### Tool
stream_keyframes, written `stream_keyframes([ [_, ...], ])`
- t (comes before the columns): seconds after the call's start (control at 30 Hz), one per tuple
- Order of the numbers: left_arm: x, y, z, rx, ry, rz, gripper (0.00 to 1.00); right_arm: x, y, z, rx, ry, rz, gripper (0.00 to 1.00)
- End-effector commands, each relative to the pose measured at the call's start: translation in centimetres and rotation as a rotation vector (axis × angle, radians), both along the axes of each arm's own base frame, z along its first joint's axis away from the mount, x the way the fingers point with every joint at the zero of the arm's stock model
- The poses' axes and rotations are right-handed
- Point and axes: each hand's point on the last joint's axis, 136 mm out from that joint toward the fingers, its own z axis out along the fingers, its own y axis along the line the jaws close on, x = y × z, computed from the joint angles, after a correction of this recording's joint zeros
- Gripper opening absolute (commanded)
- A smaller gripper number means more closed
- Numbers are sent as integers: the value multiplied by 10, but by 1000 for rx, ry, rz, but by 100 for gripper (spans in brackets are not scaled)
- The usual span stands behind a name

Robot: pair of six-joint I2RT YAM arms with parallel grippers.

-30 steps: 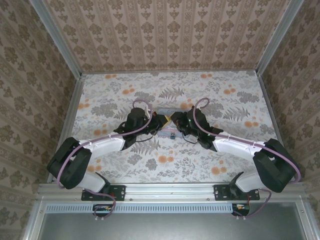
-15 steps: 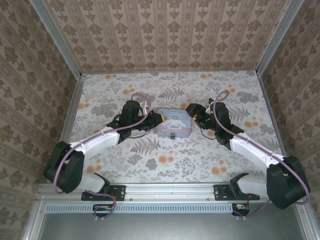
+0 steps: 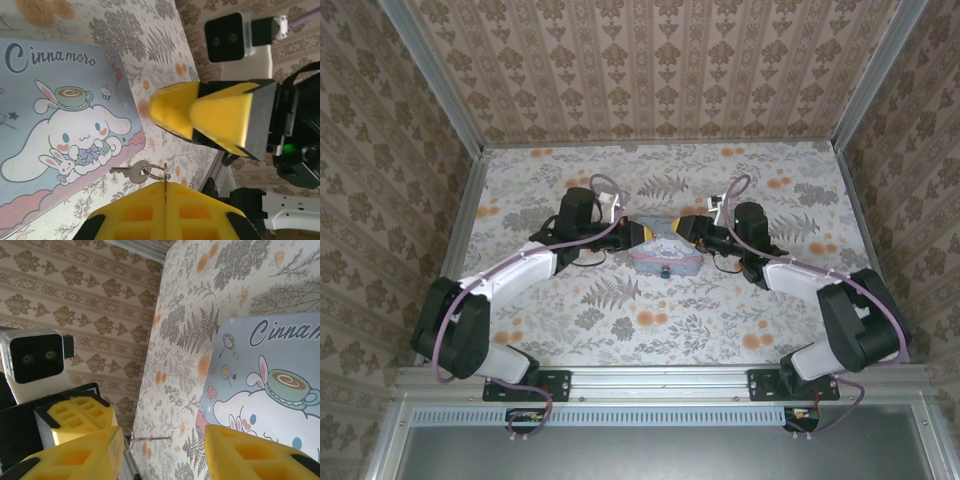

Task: Unlock a padlock with a key

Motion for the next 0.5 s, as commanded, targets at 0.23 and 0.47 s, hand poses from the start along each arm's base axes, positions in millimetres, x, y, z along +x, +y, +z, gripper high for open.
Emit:
stream_keyframes([
  [0.23, 8, -16, 17, -48, -53, -84, 0, 7, 14, 23, 148, -52, 56, 39],
  [0.47, 10, -20, 18, -63, -50, -92, 0, 2, 19, 28, 176, -58, 91, 40],
])
